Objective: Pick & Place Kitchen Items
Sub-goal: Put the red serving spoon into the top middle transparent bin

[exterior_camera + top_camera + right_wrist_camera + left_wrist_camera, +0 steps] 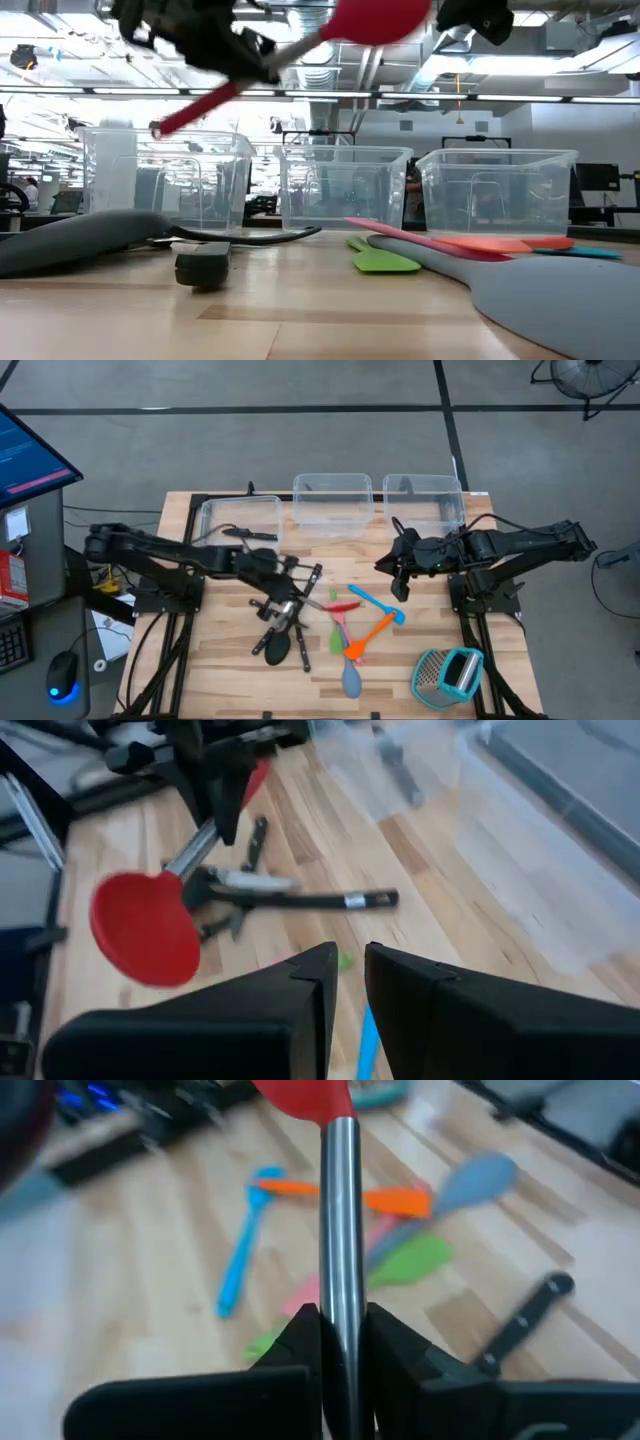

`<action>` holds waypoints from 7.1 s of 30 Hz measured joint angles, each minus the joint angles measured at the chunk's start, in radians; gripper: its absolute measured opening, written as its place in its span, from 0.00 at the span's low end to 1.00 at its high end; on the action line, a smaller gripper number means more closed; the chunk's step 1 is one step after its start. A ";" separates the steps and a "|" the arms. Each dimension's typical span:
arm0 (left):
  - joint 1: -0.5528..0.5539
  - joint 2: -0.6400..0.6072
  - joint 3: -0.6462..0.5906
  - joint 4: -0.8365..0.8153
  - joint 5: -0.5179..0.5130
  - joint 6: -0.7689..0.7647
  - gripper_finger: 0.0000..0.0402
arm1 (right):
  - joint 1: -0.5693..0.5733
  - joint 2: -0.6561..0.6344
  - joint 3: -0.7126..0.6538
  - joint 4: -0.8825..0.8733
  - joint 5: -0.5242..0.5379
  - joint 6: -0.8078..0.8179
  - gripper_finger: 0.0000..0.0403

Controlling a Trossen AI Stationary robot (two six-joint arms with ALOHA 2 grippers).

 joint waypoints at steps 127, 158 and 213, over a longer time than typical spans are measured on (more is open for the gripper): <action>0.032 -0.272 0.001 0.738 -0.217 -0.281 0.53 | -0.180 0.490 0.398 0.626 -0.205 -0.512 0.13; 0.029 -0.503 0.001 0.236 -0.275 -0.338 0.51 | -0.512 0.629 0.397 -0.327 0.660 -0.899 0.13; 0.030 -0.502 0.001 0.236 -0.274 -0.337 0.51 | -0.604 0.868 0.497 -0.352 0.713 -1.169 0.25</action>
